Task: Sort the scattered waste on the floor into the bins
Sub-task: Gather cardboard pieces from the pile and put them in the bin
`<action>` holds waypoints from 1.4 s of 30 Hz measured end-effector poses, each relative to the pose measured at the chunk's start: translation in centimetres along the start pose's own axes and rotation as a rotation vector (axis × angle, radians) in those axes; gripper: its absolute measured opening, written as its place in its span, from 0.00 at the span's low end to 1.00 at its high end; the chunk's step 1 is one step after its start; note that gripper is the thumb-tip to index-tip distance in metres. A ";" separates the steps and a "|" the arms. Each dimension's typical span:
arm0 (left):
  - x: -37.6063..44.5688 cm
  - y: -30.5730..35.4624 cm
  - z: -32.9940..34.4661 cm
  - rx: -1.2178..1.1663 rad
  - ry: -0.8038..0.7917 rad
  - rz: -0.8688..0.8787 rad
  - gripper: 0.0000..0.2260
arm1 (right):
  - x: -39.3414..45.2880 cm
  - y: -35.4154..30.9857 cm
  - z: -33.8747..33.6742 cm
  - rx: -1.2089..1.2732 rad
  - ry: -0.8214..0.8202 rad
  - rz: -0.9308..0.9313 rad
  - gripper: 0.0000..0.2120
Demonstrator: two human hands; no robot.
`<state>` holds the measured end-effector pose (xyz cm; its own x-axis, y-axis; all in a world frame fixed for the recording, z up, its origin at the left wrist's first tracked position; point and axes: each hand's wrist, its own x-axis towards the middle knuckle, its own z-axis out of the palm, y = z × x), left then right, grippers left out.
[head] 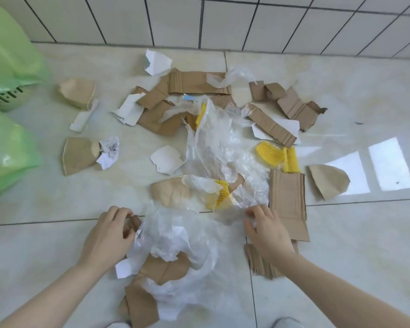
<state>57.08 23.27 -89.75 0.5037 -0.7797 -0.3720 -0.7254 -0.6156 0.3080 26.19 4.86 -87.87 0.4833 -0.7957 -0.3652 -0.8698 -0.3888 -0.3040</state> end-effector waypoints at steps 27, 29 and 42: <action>-3.5 -0.1 0.7 -0.295 -0.107 -0.223 0.29 | -1.1 2.6 -1.7 -0.043 -0.033 0.218 0.31; -3.3 0.1 0.4 -0.380 -0.104 -0.245 0.25 | -1.2 2.5 -2.0 -0.090 -0.050 0.181 0.34; -1.3 0.1 -0.6 -0.438 -0.030 -0.245 0.04 | 1.2 2.7 -0.9 -0.065 0.049 0.444 0.33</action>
<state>56.63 24.12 -88.70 0.6163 -0.6068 -0.5021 -0.3193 -0.7752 0.5450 24.27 2.44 -88.30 0.0579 -0.9124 -0.4052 -0.9970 -0.0319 -0.0707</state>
